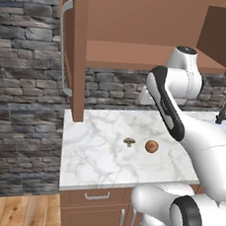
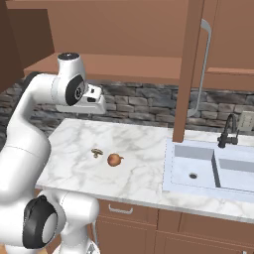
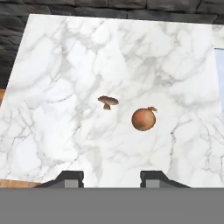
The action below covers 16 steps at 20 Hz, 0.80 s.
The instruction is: Pick the mushroom, onion from the counter and place them in the cabinet. Then close the cabinet.
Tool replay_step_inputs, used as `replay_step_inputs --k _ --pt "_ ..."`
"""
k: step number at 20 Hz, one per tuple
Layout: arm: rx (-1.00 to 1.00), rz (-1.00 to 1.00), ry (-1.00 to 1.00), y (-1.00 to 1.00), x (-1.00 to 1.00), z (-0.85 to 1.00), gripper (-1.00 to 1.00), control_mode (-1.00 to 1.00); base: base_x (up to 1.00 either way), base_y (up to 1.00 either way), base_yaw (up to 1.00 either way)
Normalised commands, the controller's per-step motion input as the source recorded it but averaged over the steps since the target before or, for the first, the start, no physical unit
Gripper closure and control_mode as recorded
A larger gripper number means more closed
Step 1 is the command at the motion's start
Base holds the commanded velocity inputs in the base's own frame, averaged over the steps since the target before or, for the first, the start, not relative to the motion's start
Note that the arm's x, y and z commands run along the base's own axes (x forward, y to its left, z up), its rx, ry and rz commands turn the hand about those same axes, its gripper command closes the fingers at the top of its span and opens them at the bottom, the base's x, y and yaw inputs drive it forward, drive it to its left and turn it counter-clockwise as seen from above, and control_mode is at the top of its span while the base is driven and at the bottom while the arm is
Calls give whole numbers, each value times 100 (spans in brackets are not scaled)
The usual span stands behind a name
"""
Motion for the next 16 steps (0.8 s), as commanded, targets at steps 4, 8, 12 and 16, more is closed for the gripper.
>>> replay_step_inputs --k 4,8,12,16 --pt "0 0 0 0 0 -13 -100 -100 0 0 0" --pt "0 0 10 -11 -10 -17 -100 -100 0 0 0" --pt "0 0 17 -29 -10 -26 -100 -100 0 0 0" --pt "0 0 14 -56 -8 -47 -100 -100 0 0 0"
